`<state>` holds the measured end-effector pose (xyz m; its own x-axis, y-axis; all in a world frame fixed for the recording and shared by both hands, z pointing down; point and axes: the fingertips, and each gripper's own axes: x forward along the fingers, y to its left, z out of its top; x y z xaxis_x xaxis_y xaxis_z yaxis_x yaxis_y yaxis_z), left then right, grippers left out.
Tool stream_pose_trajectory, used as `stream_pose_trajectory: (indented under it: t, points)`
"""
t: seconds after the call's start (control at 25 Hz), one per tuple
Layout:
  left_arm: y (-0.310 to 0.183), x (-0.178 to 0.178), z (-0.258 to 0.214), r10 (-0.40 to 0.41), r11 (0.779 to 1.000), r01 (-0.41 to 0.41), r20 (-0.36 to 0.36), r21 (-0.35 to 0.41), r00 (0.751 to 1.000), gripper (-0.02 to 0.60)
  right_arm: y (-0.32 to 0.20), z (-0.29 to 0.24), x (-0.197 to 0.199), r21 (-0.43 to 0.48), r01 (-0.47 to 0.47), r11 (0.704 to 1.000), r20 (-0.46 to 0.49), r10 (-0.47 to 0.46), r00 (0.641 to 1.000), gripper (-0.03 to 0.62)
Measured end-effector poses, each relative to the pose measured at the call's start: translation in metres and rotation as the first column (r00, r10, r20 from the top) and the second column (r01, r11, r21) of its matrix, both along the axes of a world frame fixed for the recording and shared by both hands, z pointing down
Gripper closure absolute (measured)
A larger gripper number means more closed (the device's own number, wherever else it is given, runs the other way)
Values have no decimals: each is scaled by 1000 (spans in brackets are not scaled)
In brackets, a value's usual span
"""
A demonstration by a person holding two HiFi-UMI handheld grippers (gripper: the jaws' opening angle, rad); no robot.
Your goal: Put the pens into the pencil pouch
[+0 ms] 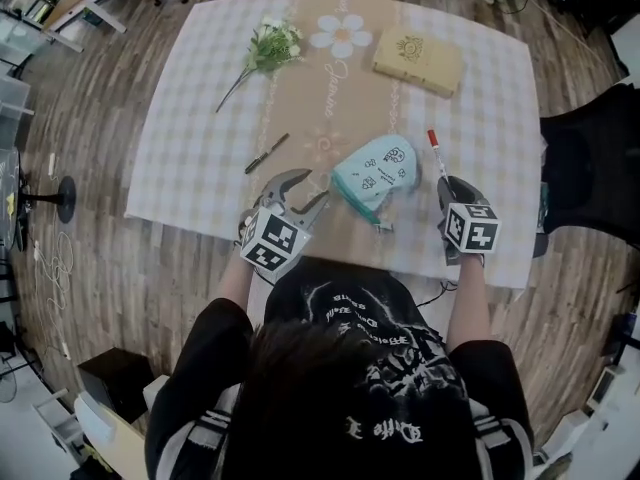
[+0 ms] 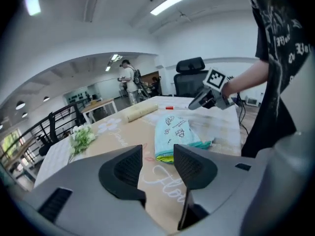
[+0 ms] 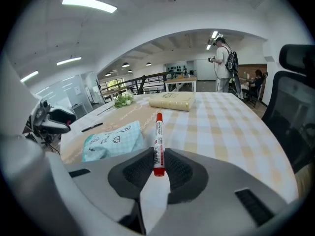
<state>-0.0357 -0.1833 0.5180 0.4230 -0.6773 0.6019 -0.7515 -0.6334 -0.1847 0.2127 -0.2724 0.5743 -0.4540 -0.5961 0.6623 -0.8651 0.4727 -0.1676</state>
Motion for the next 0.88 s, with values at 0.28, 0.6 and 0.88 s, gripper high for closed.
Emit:
stream_pose_trajectory:
  t: [0.28,0.6,0.88]
  points:
    - [8,21,26,328,945,-316,212,-90,921,362,37,-13,-1,-23,-48,999,58,49,997,516]
    - [2,30,56,513,858,-486,340,-167,788,362,82,-7,-1,-81,-92,992,131,102,986,514]
    - [-7,38,72,560,826,-530,385,-191,734,376,111,-10,14,-80,-163,983,142,173,975,514]
